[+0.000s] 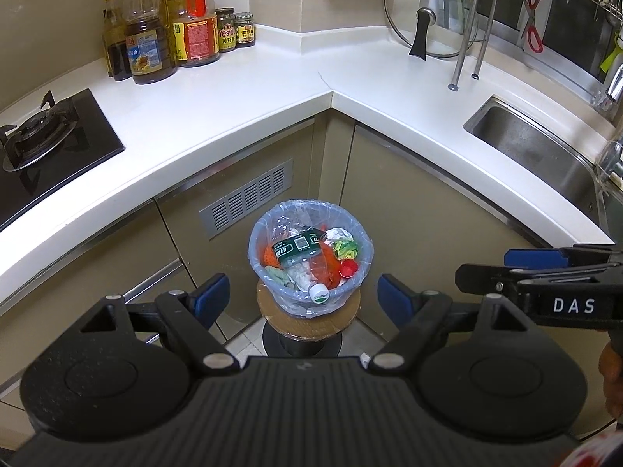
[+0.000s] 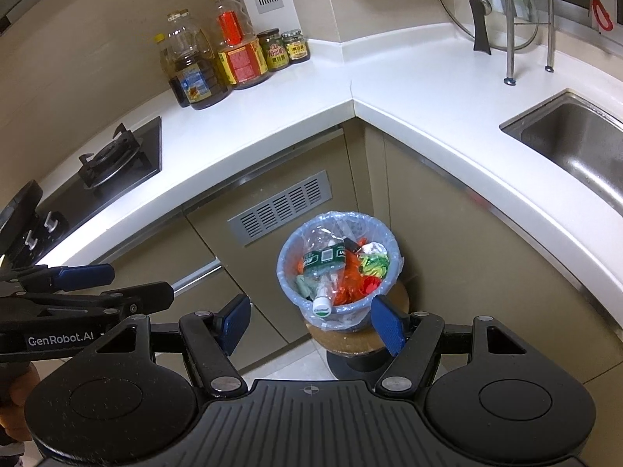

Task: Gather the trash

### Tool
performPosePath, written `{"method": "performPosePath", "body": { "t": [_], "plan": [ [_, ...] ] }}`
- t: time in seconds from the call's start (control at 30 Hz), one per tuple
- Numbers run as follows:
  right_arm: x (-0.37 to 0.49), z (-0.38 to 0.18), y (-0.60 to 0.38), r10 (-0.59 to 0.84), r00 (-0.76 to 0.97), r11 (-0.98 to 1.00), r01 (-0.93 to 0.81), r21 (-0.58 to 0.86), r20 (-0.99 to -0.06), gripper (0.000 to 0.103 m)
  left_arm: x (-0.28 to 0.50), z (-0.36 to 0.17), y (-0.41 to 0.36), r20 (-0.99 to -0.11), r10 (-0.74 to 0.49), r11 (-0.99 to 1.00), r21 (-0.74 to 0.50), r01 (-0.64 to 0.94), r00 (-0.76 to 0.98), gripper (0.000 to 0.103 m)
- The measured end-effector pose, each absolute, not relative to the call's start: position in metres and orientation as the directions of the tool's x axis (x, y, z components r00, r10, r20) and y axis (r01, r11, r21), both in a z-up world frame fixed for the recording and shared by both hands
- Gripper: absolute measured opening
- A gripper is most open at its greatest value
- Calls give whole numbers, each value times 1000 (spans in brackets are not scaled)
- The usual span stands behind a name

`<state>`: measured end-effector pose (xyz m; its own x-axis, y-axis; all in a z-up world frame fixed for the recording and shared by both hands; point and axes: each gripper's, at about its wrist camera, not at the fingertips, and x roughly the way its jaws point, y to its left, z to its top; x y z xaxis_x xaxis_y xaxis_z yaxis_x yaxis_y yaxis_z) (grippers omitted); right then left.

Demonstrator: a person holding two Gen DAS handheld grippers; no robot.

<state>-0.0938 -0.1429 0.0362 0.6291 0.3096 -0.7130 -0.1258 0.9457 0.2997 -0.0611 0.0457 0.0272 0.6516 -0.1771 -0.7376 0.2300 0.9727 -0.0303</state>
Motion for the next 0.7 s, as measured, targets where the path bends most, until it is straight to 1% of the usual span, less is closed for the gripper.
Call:
{"method": "performPosePath", "body": {
  "t": [0.7],
  "plan": [
    [-94,34,-140,306,624,946,-115,303,-719,69,-59,26,45,-743,-182,970,-30,239,644,82]
  ]
}}
